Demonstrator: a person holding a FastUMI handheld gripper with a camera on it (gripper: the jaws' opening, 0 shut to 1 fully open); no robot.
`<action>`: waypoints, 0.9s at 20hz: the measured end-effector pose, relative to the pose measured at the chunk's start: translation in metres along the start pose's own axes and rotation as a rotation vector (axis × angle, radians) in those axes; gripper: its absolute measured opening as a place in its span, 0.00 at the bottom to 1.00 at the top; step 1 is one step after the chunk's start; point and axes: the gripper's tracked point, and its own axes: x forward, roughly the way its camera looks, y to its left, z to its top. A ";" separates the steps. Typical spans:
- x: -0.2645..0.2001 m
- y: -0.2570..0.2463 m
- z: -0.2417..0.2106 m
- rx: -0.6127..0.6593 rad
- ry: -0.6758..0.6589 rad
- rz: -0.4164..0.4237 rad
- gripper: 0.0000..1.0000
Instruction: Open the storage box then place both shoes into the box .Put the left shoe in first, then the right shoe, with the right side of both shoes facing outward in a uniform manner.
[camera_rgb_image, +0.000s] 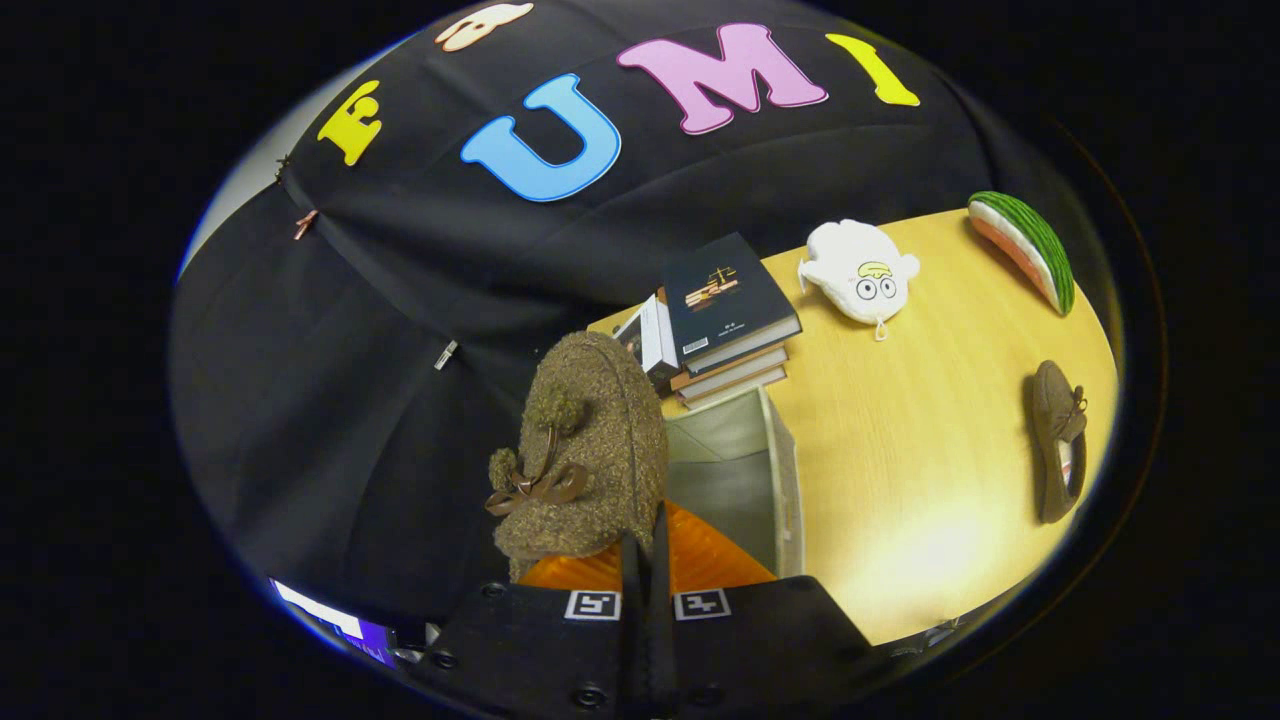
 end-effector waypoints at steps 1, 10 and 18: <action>0.011 0.001 -0.005 0.003 0.005 -0.010 0.05; 0.082 -0.019 -0.051 -0.032 0.073 -0.152 0.05; 0.090 -0.023 -0.073 0.006 0.152 -0.140 0.35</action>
